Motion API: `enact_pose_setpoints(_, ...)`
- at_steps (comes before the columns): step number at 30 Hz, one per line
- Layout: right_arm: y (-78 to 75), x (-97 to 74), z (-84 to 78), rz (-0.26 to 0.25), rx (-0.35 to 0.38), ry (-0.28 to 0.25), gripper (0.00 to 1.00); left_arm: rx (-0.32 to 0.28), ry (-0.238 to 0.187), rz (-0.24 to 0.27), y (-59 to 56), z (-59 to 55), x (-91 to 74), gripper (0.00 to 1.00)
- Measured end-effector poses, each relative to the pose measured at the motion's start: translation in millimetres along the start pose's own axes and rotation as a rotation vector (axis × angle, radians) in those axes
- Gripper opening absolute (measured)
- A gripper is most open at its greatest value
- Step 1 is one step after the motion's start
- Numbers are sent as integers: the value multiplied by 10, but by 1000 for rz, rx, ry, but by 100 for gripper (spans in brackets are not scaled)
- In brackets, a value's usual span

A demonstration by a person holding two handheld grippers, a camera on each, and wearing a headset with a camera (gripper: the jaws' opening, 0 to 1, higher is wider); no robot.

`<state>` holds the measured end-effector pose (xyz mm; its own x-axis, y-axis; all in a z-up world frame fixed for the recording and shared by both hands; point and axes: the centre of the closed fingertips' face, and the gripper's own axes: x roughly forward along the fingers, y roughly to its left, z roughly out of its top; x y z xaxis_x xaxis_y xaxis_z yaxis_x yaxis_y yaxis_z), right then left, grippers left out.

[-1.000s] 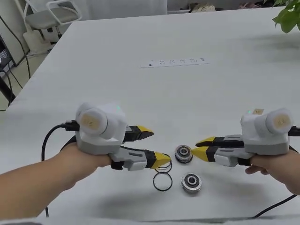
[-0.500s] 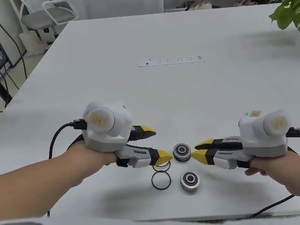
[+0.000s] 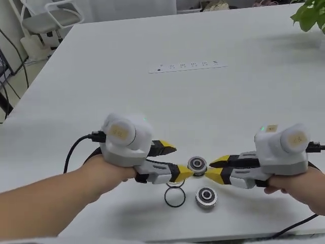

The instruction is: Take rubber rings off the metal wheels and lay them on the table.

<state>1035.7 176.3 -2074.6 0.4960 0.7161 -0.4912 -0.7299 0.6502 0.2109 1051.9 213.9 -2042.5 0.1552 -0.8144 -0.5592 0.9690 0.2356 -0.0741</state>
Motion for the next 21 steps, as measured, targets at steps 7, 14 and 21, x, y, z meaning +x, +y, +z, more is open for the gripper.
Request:
enact_pose_setpoints(7,5,17,-15,5,-9,4,15,5,14,-17,-45,-17,67,36)
enact_pose_setpoints(14,18,22,-23,6,-15,3,14,10,22,-30,-80,-18,114,34)
enact_pose_setpoints(21,15,28,-34,7,-11,3,15,1,24,-36,-79,-17,168,31)
